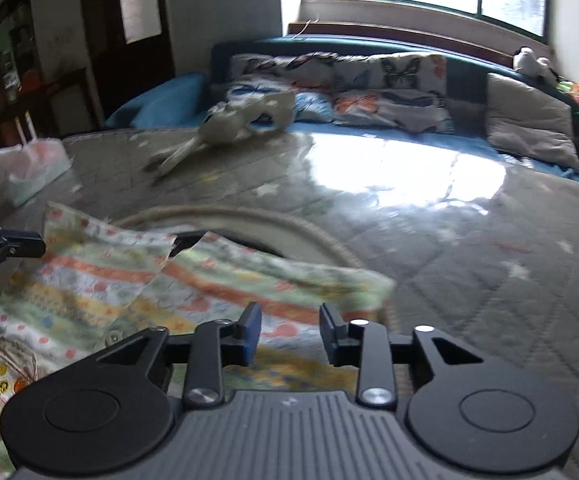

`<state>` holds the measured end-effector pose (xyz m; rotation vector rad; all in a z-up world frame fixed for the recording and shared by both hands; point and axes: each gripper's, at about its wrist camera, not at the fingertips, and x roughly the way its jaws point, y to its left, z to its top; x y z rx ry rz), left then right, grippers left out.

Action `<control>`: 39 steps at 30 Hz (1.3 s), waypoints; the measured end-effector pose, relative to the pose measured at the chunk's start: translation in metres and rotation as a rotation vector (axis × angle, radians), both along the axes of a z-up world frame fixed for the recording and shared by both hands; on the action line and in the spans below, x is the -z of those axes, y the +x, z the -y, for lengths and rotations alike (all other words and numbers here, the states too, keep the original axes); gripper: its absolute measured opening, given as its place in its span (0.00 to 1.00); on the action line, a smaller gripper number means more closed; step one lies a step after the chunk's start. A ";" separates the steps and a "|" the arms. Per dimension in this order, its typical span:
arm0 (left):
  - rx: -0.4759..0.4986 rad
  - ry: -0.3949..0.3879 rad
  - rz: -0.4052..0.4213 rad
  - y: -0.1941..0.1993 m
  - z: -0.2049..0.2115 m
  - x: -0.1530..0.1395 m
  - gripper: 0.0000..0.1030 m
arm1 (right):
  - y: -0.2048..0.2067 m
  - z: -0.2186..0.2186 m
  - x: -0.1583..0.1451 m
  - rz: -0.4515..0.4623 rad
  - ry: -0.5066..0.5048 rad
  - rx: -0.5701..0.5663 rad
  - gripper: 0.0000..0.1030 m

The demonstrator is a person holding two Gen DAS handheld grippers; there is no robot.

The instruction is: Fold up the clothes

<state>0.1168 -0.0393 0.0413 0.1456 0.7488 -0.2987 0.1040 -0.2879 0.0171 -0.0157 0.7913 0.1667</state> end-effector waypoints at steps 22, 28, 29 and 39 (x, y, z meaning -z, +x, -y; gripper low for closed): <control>-0.489 0.139 -0.006 -0.177 -0.153 0.010 0.64 | -0.083 -0.067 -0.012 -0.026 -0.071 -0.277 0.68; -0.510 0.111 0.006 -0.186 -0.163 0.014 0.64 | -0.117 -0.087 -0.011 -0.021 -0.092 -0.340 0.72; -0.514 0.103 0.008 -0.185 -0.164 0.014 0.64 | -0.122 -0.088 -0.012 -0.017 -0.098 -0.343 0.71; -0.494 0.011 0.018 -0.178 -0.178 0.015 0.12 | -0.143 -0.084 -0.012 -0.018 -0.072 -0.312 0.72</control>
